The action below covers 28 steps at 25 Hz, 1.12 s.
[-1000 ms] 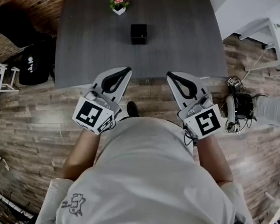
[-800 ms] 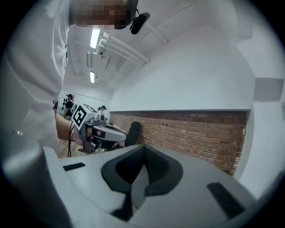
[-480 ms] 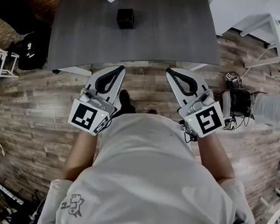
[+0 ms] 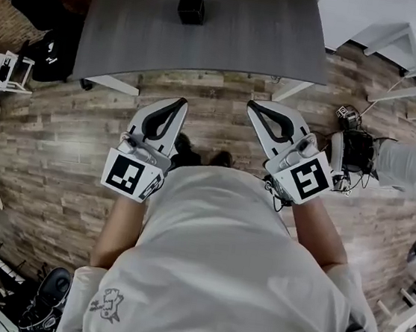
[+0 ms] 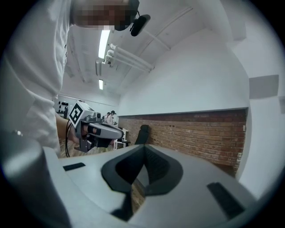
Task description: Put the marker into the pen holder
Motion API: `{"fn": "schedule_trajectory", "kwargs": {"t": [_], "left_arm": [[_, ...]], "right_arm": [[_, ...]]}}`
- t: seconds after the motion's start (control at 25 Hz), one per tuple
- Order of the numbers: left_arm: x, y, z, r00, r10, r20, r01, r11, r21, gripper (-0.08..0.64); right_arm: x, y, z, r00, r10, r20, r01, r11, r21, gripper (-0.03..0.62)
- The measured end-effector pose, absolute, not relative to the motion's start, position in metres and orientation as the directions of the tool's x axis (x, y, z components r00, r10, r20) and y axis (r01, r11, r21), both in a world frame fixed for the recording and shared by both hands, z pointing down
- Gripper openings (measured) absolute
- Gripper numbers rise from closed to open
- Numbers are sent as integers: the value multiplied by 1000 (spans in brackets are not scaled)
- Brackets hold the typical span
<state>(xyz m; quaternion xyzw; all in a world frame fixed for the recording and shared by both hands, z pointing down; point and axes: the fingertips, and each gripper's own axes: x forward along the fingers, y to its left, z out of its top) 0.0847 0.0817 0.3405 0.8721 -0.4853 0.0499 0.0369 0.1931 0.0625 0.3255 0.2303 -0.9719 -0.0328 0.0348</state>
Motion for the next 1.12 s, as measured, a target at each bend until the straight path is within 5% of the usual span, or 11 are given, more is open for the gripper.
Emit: {"fn": "schedule_trajectory", "kwargs": {"t": [1.12], "left_arm": [[64, 98, 337, 525, -845, 103, -851, -524, 37, 11]], "right_arm": [[170, 80, 321, -897, -438, 56, -434, 898, 68, 5]]}}
